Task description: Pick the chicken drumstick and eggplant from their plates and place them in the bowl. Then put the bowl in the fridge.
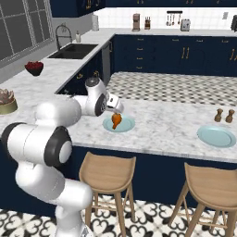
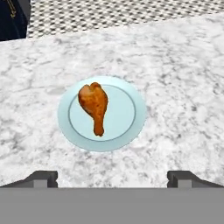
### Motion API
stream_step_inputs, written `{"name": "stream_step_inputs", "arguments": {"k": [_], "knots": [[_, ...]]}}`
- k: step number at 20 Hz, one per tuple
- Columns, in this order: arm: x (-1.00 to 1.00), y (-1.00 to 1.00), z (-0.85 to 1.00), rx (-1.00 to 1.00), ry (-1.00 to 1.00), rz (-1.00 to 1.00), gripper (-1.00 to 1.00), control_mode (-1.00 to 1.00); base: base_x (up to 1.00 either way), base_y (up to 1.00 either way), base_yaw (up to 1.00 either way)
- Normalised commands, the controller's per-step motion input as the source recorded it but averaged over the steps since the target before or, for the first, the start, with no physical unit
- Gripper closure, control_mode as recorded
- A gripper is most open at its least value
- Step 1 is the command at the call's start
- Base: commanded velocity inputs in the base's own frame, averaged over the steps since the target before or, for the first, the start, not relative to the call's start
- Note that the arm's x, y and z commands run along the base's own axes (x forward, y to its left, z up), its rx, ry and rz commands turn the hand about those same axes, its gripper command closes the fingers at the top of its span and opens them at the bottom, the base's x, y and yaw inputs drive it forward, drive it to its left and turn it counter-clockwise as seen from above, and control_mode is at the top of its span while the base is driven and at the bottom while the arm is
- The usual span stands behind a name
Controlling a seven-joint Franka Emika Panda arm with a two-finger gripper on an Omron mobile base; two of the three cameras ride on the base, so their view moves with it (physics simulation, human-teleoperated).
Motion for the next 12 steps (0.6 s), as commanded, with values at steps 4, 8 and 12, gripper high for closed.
{"name": "stream_step_inputs", "arguments": {"k": [4, 8, 12], "knots": [[0.51, 0.02, -0.34, 0.0, 0.3, 0.01, -1.0, -1.0, 0.0, 0.0, 0.0], [0.26, 0.08, -0.77, 0.0, 0.17, 0.05, -1.0, -1.0, 0.0, 0.0, 0.0], [0.38, 0.17, -0.74, 0.06, 0.06, 0.02, -1.0, -1.0, 0.0, 0.0, 0.0]]}}
